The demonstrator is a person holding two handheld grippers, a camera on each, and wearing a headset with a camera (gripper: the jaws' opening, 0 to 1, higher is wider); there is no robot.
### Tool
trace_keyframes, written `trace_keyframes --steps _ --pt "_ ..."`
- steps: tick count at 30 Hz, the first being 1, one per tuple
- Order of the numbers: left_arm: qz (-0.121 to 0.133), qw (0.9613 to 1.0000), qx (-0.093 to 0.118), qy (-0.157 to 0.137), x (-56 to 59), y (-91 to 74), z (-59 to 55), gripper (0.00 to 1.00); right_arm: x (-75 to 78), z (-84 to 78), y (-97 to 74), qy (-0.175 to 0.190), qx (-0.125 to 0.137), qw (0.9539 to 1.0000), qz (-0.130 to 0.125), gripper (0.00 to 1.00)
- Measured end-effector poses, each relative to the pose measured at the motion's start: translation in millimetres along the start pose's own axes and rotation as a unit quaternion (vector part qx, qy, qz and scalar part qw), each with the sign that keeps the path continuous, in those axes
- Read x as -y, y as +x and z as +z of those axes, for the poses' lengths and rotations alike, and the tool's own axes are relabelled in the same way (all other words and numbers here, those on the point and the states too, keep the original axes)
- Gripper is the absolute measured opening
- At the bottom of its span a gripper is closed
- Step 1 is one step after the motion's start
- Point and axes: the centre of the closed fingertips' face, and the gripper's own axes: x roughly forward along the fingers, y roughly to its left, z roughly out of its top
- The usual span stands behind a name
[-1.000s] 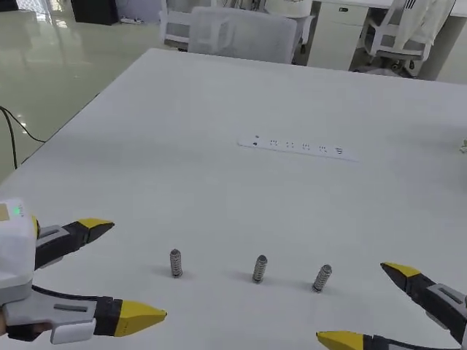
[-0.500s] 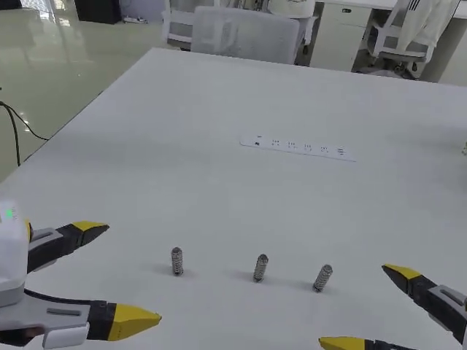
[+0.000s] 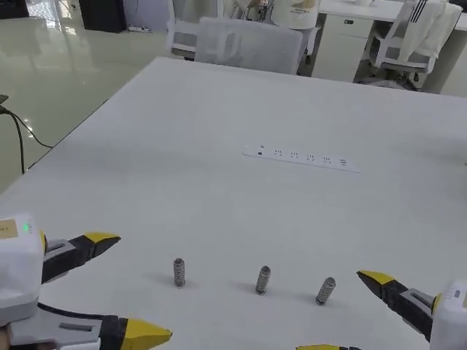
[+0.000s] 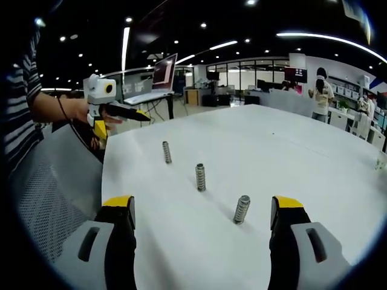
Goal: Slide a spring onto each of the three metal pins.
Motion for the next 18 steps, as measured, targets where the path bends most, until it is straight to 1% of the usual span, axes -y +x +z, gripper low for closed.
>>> trace_keyframes --steps 6,10,14,18 --pt "0.001 1.0000 -0.003 -0.004 -1.0 2.5 -4.2 0.97 0.3 -3.2 -0.4 -0.004 -0.008 1.0000 0.001 0.93" --pt "-0.007 0.9999 -0.009 0.000 3.3 4.8 -6.0 0.97 1.3 -4.0 0.0 -0.001 -0.009 1.0000 -0.002 0.92" --pt "-0.003 1.0000 -0.003 -0.001 0.6 4.4 -2.3 0.97 -1.5 -2.4 1.5 -0.002 -0.007 1.0000 0.002 0.92" --pt "0.000 1.0000 -0.003 -0.002 -1.1 3.5 -1.8 0.96 -3.7 -3.3 1.2 -0.007 -0.010 0.9999 0.002 0.92"
